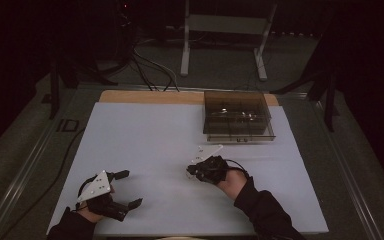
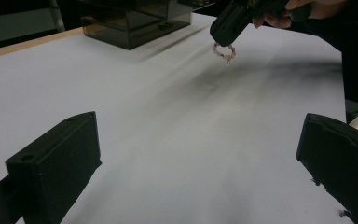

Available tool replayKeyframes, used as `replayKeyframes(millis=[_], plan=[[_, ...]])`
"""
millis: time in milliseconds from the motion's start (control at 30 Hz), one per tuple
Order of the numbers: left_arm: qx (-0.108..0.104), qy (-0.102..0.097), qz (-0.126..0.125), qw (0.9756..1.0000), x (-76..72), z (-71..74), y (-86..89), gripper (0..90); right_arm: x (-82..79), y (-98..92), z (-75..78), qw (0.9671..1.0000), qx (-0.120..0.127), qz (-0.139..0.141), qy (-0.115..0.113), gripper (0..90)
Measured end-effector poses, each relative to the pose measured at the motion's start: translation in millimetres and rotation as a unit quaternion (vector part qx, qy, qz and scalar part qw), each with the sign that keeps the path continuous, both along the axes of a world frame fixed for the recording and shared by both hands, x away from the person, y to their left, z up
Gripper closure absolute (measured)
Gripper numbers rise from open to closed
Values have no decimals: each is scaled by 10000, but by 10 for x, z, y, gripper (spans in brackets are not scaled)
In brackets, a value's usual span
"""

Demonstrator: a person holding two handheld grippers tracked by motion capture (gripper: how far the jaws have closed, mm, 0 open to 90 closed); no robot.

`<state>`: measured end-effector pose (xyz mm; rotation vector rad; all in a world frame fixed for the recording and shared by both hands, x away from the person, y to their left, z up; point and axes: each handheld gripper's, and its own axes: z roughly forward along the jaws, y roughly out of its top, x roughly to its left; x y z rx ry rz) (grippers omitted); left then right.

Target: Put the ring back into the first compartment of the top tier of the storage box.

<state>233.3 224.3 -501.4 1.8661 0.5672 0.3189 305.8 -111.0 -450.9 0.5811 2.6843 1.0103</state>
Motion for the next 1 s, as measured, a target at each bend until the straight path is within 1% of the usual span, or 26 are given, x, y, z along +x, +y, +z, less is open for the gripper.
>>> replayKeyframes(millis=[167, 600, 833, 1000], plan=[[25, -7, 4, 10000, 2, -2, -3, 10, 21, -28, 46, 10000, 33, -44, -6, 873], [2, -6, 4, 10000, -1, 0, 1, 10, 65, -97, 208, 9997, 104, -136, -144, 873], [9, -6, 1, 10000, 1, -1, 1, 10, 87, -153, 289, 9994, 166, -228, -201, 873], [8, -3, 2, 10000, -1, -1, 1, 10, 111, -209, 367, 9989, 200, -316, -287, 873]])
